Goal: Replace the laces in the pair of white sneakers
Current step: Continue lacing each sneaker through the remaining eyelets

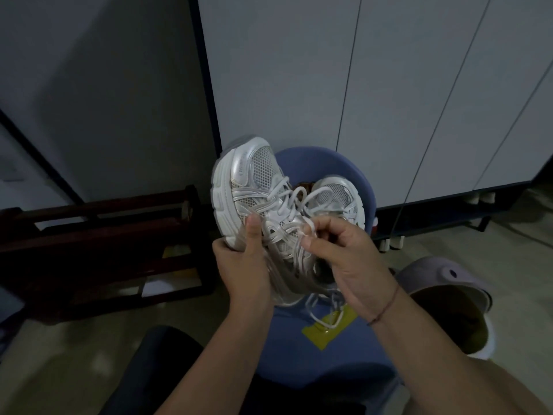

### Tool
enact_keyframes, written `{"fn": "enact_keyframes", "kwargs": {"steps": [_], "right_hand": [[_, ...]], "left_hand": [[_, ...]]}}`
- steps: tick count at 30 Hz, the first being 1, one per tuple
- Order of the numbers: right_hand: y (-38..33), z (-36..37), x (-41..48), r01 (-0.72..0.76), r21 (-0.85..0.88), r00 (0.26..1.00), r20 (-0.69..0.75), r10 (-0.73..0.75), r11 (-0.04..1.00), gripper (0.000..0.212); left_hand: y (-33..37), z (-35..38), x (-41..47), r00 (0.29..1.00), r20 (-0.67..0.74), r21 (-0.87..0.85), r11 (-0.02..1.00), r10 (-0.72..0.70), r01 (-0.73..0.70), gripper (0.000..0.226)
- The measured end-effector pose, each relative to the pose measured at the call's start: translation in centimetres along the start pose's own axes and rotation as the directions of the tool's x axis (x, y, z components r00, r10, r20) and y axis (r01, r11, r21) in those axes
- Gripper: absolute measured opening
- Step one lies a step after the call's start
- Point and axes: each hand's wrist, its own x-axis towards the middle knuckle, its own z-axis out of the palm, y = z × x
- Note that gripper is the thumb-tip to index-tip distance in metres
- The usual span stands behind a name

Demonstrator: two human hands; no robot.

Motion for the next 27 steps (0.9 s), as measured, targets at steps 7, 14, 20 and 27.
{"fn": "enact_keyframes", "kwargs": {"steps": [7, 14, 20, 27], "right_hand": [[-1.4, -0.9, 0.7, -0.305, -0.101, 0.942, -0.178, 0.285, 0.947, 0.040], [-2.0, -0.5, -0.7, 0.304, -0.397, 0.952, 0.163, -0.260, 0.866, 0.029], [-2.2, -1.1, -0.9, 0.241, -0.608, 0.971, 0.148, -0.190, 0.757, 0.033], [-2.7, -2.3, -0.3, -0.327, -0.235, 0.944, -0.040, 0.327, 0.915, 0.048]], "left_hand": [[-0.3, -0.7, -0.6, 0.988, 0.077, 0.085, 0.986, 0.134, -0.141, 0.052], [-0.7, -0.1, -0.1, 0.997, 0.046, 0.044, 0.997, 0.059, -0.061, 0.058], [-1.5, 0.3, -0.8, 0.999, 0.029, 0.066, 0.997, -0.033, 0.031, 0.064], [-0.8, 0.1, -1.5, 0.991, 0.041, 0.122, 0.984, 0.126, -0.130, 0.054]]}}
